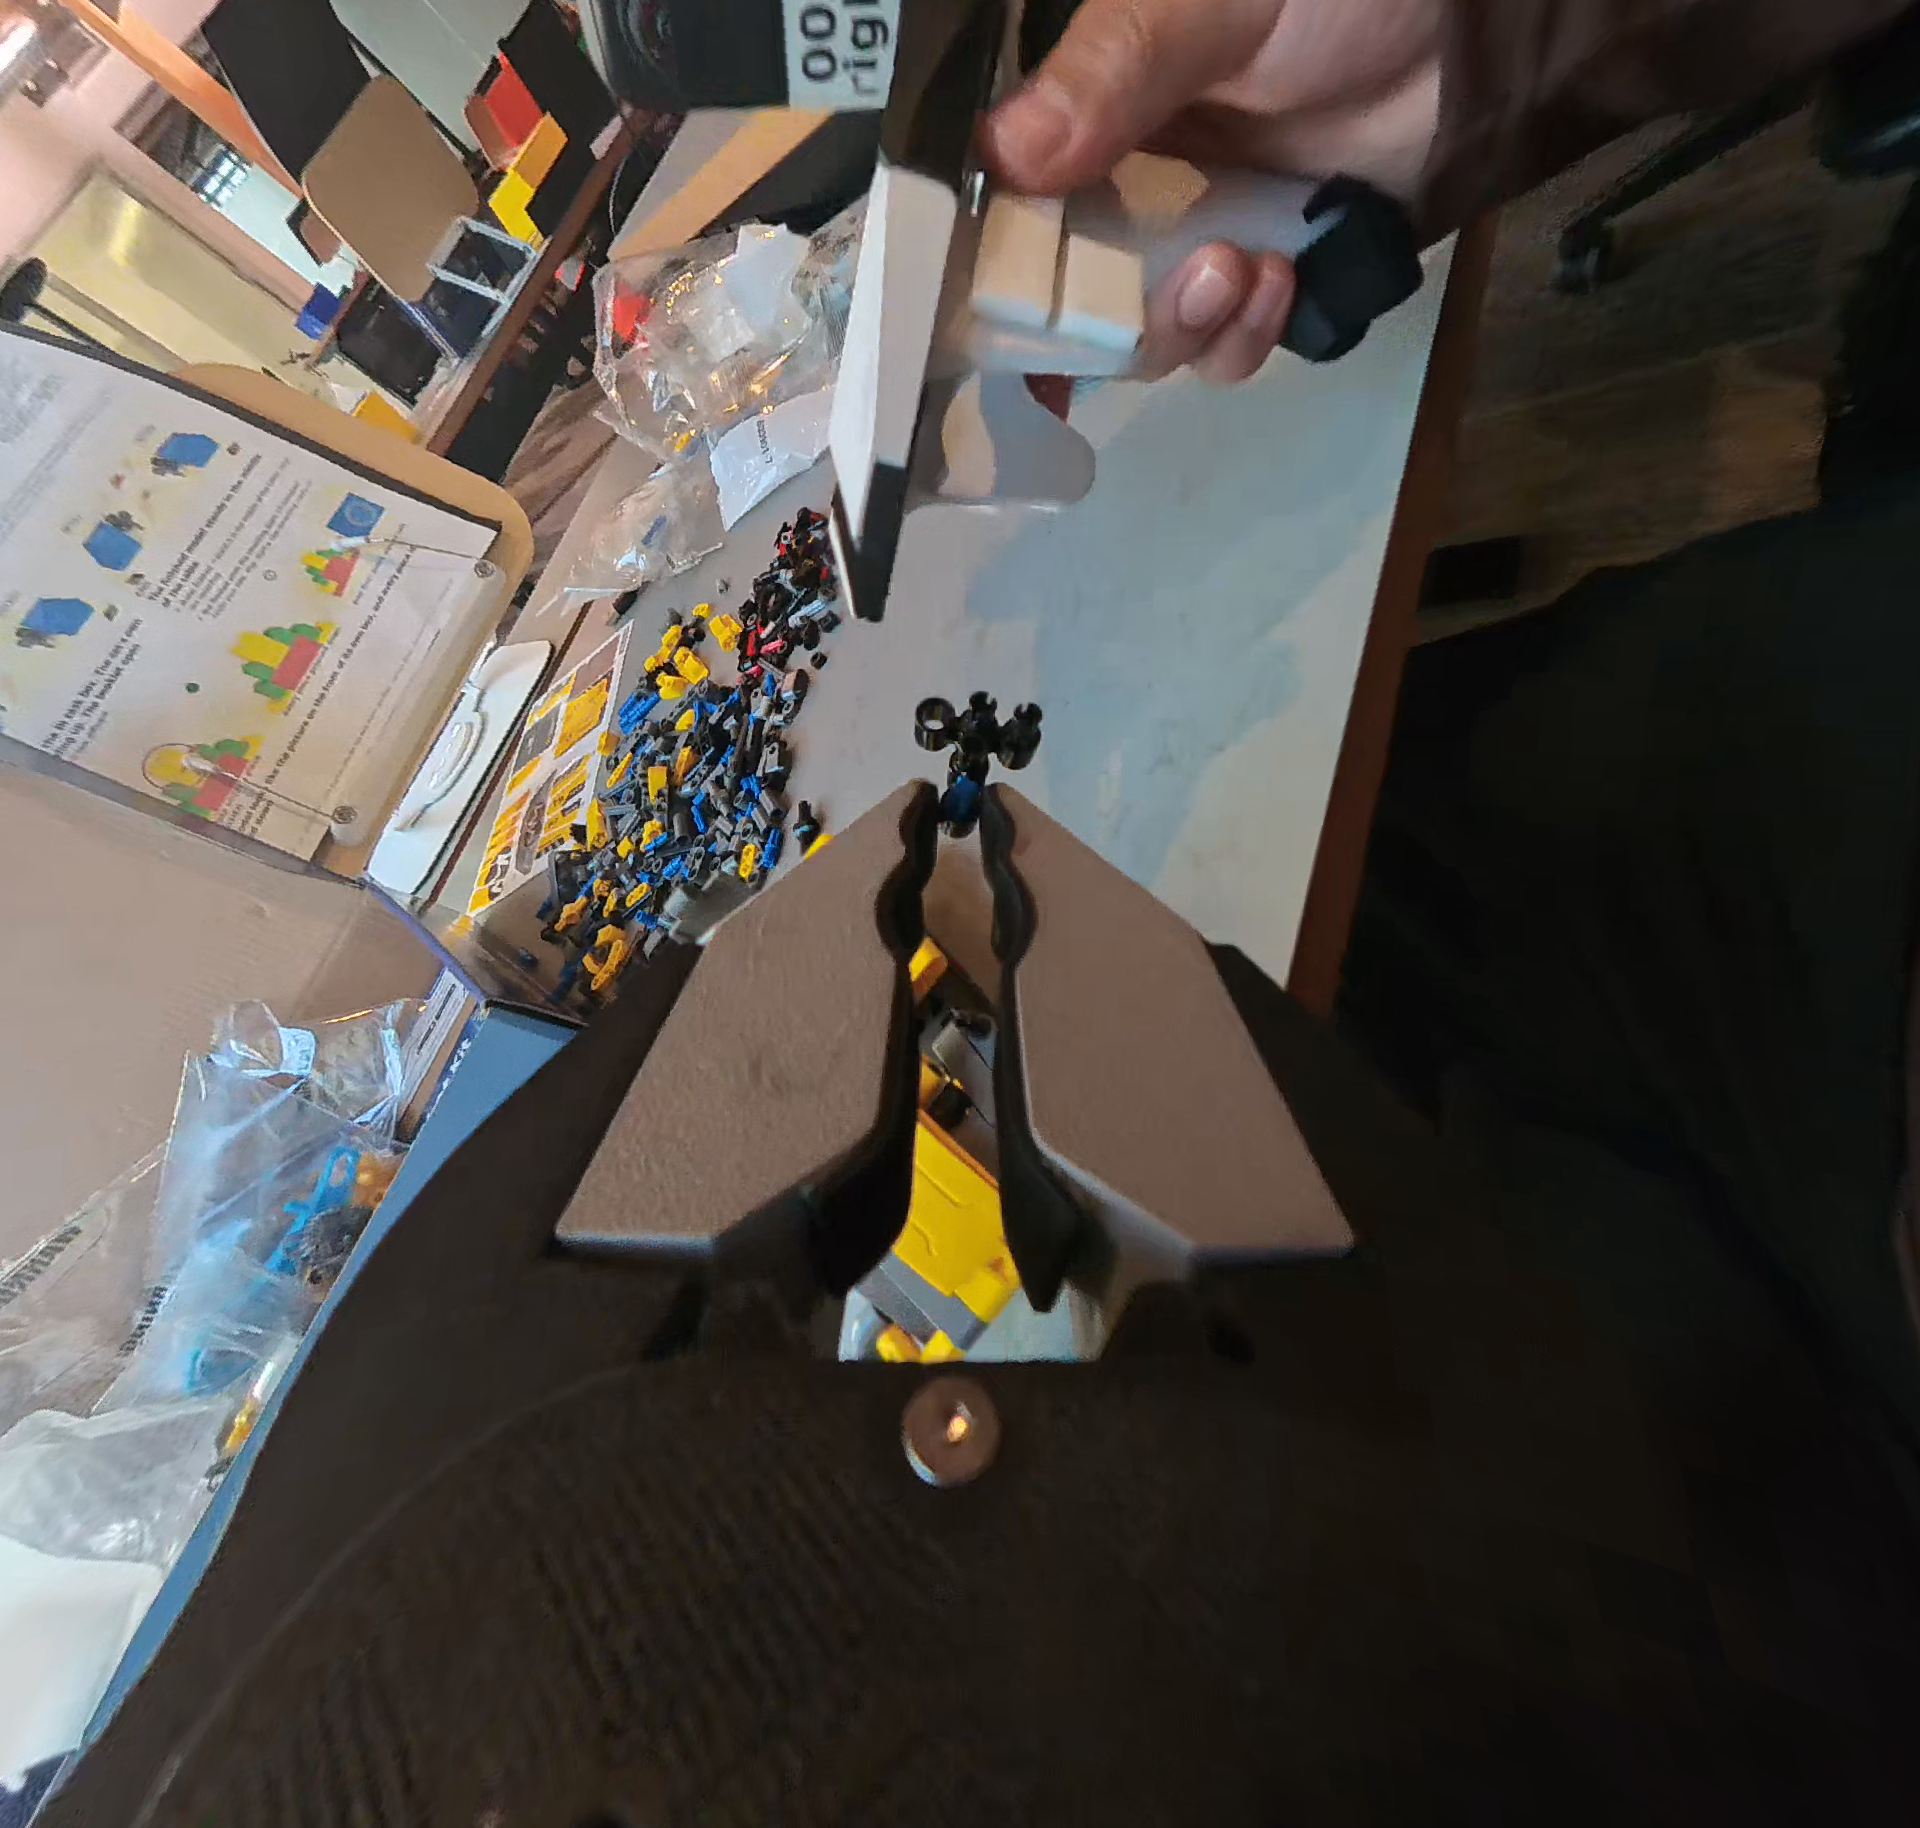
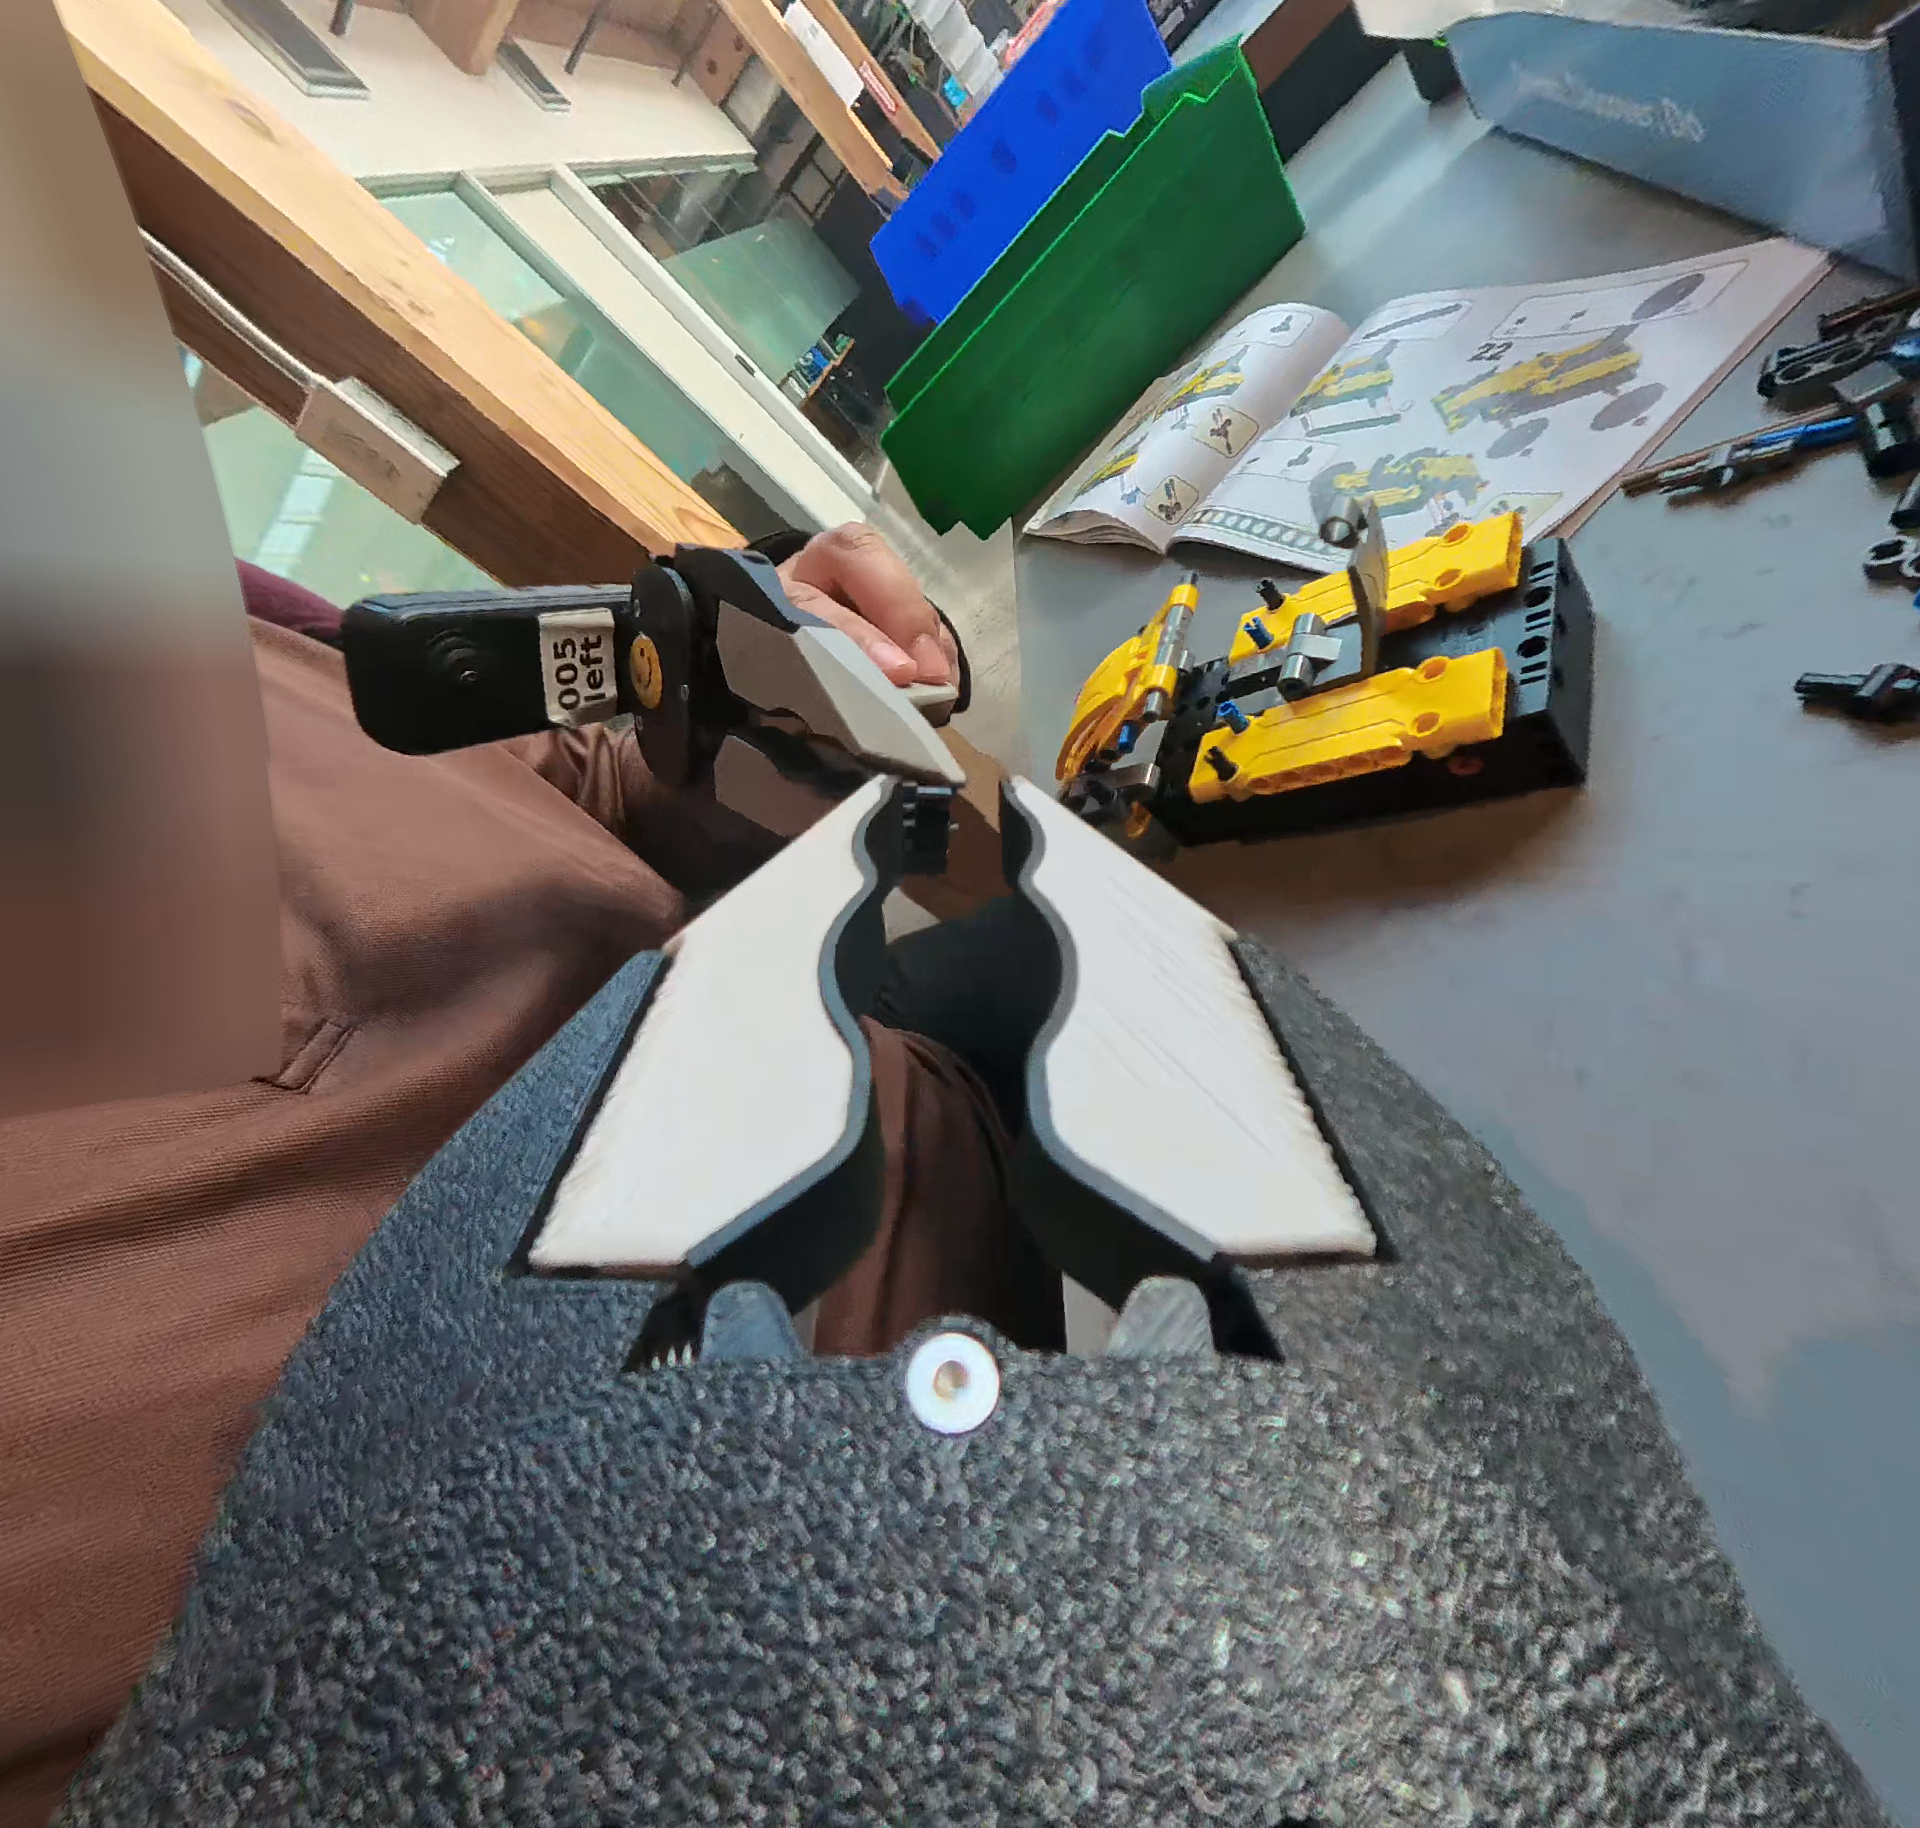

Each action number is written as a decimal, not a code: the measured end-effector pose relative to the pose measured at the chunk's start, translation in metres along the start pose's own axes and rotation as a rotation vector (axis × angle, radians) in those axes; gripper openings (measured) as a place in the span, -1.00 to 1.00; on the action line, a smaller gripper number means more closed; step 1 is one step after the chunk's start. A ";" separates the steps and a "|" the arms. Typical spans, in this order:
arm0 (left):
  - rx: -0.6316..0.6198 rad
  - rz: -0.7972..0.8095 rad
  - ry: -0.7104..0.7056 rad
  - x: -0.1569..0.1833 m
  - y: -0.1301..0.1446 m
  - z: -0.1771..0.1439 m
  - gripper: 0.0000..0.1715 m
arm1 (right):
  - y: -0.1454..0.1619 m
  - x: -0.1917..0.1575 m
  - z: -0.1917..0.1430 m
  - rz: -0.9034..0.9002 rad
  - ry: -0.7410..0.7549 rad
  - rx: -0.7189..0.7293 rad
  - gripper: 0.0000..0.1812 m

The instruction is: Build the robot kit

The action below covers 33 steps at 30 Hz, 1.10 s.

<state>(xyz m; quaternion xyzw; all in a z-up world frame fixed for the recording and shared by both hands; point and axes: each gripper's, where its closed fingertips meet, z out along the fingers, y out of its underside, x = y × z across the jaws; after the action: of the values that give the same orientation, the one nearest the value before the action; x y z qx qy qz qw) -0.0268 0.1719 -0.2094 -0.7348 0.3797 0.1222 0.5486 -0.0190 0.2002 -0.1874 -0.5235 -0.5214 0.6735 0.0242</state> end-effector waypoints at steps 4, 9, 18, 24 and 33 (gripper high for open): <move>0.015 -0.001 -0.011 0.009 -0.005 -0.004 -0.94 | 0.016 -0.011 0.005 -0.060 -0.007 -0.073 -0.77; 0.066 -0.145 -0.012 0.009 -0.005 -0.006 -0.93 | 0.027 -0.014 0.010 -0.098 0.003 -0.132 -0.72; 0.048 -0.023 0.030 0.018 -0.014 -0.016 -0.94 | 0.028 -0.028 0.013 -0.105 -0.034 -0.158 -0.71; 0.031 0.171 0.017 0.033 -0.022 -0.016 -0.94 | 0.052 -0.039 0.026 -0.168 -0.036 -0.274 -0.82; -0.039 0.130 0.034 0.038 -0.007 -0.006 -0.93 | 0.063 -0.024 0.027 -0.172 0.036 -0.332 -0.85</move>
<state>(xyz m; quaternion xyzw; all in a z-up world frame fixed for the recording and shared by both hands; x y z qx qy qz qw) 0.0029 0.1508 -0.2249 -0.7212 0.4333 0.1525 0.5185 0.0041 0.1390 -0.2195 -0.4856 -0.6678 0.5641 0.0044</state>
